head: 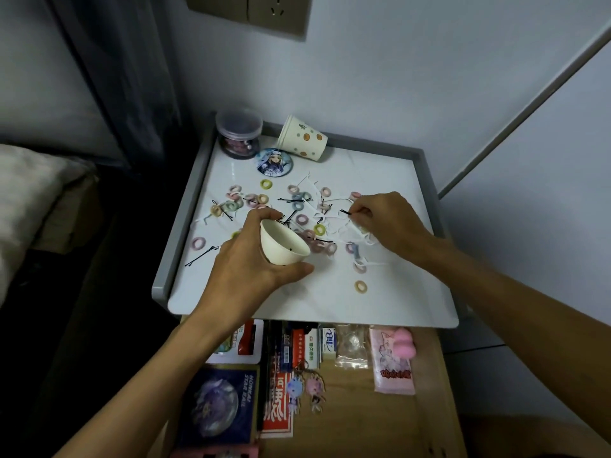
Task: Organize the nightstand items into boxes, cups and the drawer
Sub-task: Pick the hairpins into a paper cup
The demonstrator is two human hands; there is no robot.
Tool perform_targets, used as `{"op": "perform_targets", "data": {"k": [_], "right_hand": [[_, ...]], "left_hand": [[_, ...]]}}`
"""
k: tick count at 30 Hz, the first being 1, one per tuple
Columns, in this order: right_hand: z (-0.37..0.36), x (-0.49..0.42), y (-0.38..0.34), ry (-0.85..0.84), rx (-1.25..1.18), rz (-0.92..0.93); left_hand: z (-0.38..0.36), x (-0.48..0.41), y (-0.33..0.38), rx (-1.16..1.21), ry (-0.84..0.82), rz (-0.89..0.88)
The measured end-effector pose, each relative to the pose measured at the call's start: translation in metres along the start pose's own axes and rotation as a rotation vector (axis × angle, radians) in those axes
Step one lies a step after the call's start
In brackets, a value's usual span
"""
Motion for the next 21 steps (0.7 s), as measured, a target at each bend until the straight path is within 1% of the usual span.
{"op": "perform_targets", "data": {"k": [2, 4, 6, 8, 10, 13, 16, 21], "right_hand": [[-0.001, 0.002, -0.019, -0.011, 0.012, 0.085], [-0.015, 0.004, -0.035, -0.066, 0.016, 0.148], [-0.031, 0.005, -0.038, -0.132, 0.022, 0.118], [-0.04, 0.005, -0.033, -0.163, -0.001, 0.043], [-0.041, 0.007, -0.03, -0.167, -0.035, -0.01], [-0.042, 0.01, -0.032, -0.155, -0.058, -0.035], [-0.044, 0.01, -0.042, -0.145, 0.029, 0.019], [-0.051, 0.009, -0.051, -0.158, 0.278, 0.116]], "left_hand": [[0.001, 0.0, 0.001, 0.003, 0.002, -0.002], [0.003, -0.001, 0.0, 0.022, 0.009, 0.007], [0.008, -0.003, -0.001, 0.048, 0.027, 0.021], [0.011, -0.005, 0.0, 0.06, 0.038, 0.023], [0.014, -0.007, 0.0, 0.076, 0.045, 0.018], [0.017, -0.007, -0.002, 0.085, 0.047, 0.021], [0.019, -0.007, -0.002, 0.087, 0.05, 0.021], [0.021, -0.007, 0.001, 0.088, 0.058, 0.023]]}}
Point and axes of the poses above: each hand's wrist, its own x-axis away from the middle knuckle, its own z-axis out of the back of the hand, y = z × x, the point moved 9 cm from there along -x, towards the middle knuckle, and after that the axes turned 4 degrees about x, right-handed, at the moved point
